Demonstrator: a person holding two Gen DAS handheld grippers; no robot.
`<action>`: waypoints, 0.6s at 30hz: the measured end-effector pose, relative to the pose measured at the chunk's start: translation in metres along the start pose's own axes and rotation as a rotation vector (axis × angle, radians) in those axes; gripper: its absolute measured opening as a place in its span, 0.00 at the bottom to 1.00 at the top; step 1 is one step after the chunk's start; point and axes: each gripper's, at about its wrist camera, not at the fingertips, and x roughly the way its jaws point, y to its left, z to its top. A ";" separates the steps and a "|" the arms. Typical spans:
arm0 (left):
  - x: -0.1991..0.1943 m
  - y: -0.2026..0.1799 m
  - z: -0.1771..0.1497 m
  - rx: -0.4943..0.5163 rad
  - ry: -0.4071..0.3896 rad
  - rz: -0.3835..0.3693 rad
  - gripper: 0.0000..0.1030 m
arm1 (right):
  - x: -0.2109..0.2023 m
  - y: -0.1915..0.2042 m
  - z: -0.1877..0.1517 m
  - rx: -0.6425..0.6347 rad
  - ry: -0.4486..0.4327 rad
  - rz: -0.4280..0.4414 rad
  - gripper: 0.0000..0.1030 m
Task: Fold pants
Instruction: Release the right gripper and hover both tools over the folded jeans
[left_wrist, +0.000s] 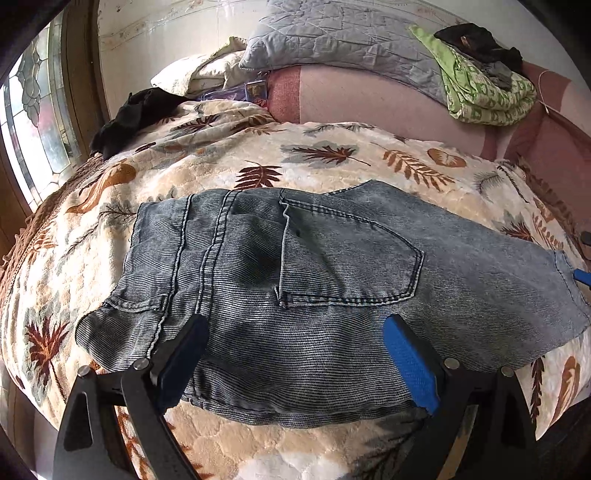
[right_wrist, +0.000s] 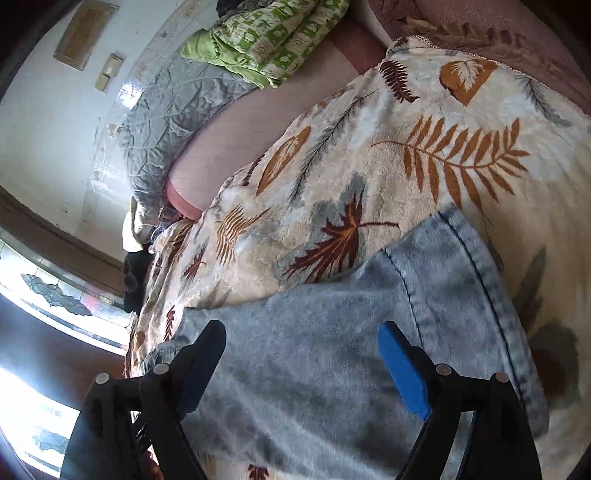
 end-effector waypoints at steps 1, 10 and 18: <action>0.002 -0.001 0.000 0.000 0.006 -0.005 0.92 | -0.009 -0.001 -0.012 0.014 -0.004 0.015 0.84; 0.019 -0.009 -0.006 0.022 0.076 0.025 0.92 | -0.014 -0.030 -0.055 0.082 0.018 0.078 0.84; 0.021 -0.010 -0.007 0.023 0.080 0.031 0.92 | -0.008 -0.030 -0.034 0.074 0.068 -0.008 0.86</action>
